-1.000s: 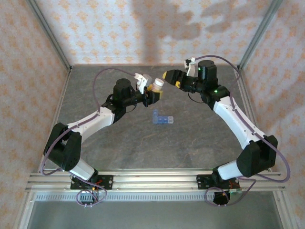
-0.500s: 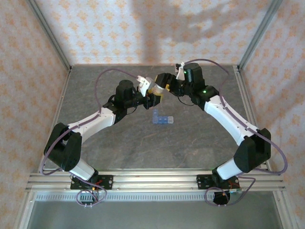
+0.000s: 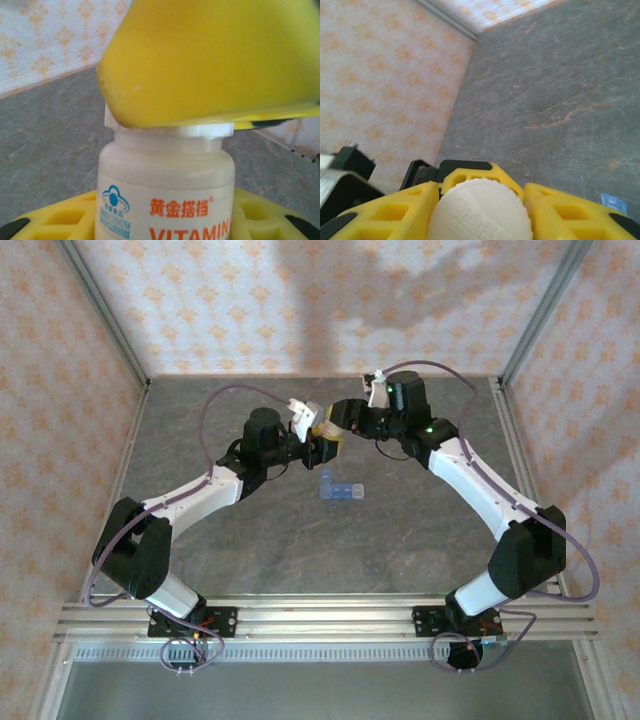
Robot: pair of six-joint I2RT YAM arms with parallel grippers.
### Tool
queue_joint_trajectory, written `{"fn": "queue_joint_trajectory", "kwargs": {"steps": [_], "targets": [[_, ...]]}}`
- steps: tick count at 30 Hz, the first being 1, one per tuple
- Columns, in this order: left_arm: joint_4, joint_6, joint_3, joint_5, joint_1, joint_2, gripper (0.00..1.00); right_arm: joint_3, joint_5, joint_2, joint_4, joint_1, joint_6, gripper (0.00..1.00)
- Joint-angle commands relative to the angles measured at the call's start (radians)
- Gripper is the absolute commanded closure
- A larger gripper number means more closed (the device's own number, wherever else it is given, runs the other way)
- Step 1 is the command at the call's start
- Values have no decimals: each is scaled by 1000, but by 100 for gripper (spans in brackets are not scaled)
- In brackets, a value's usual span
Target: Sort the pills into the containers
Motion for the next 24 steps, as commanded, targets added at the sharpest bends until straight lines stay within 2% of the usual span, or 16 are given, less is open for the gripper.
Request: {"fn": "queue_joint_trajectory", "kwargs": {"steps": [1, 3, 6, 7, 9, 12, 16, 21, 24], "targets": [[132, -106, 11, 94, 22, -15, 100, -41, -206, -13, 88, -67, -131, 50], [200, -173, -1, 126, 31, -13, 100, -52, -275, -6, 120, -94, -129, 47], [215, -190, -3, 128, 33, -17, 100, -40, -261, -11, 96, -101, -127, 45], [210, -185, -4, 124, 32, -19, 100, -37, -252, -14, 92, -101, -121, 41], [178, -158, -5, 114, 32, -25, 100, -52, -225, -36, 115, -102, -85, 27], [114, -100, -5, 89, 32, -35, 100, -86, -138, -94, 136, -103, -36, 17], [47, -36, -1, 53, 31, -46, 100, -122, -38, -145, 151, -103, 51, 14], [-20, 36, 6, 16, 28, -53, 100, -123, 70, -135, 120, -96, 155, 13], [-48, 65, 12, 0, 22, -51, 100, -112, 85, -114, 107, -76, 162, 13]]}}
